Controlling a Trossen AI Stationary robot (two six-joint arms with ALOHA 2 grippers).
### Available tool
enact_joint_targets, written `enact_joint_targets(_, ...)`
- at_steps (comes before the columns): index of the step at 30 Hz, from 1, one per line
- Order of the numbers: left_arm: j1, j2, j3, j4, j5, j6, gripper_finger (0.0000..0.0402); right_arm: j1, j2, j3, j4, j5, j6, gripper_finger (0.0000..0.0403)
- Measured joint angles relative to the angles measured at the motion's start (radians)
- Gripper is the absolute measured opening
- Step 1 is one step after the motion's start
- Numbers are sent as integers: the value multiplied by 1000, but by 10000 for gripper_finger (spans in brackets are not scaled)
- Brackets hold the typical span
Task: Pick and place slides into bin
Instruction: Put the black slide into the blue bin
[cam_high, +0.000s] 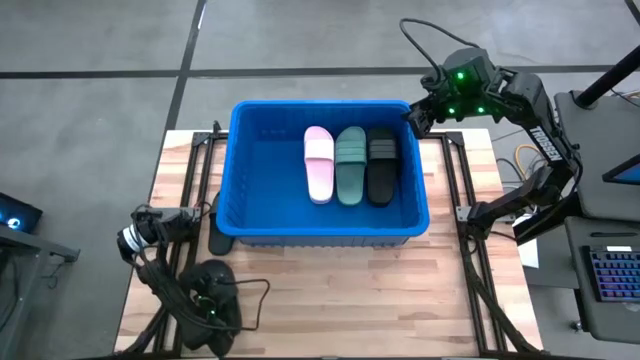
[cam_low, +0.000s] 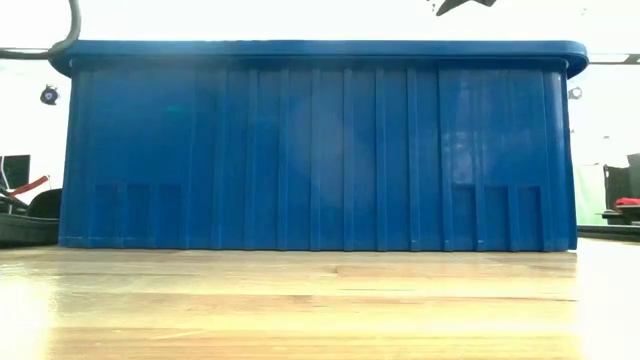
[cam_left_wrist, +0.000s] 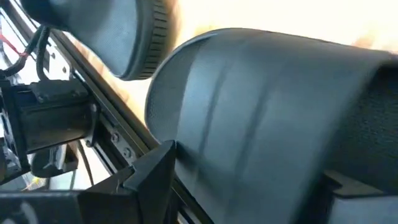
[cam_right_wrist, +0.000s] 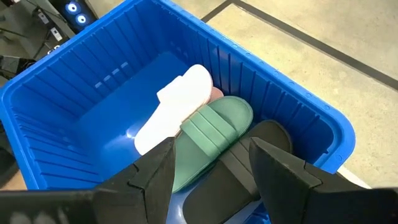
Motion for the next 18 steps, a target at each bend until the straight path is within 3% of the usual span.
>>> enact_joint_targets(5,0,-1,-29,7,0,-23,217,0,0,0,-1,0,2,194)
enact_joint_targets(8,0,-1,-32,2,1,-23,190,0,0,0,-1,0,2,194)
enact_joint_targets(12,1,-10,-17,15,5,-23,121,0,0,0,-4,0,1,194)
enact_joint_targets(16,4,-66,-12,85,-3,-22,28,0,0,0,-13,0,-2,194)
enact_joint_targets(18,6,-104,-12,126,-16,-23,11,0,0,0,-19,0,-7,194)
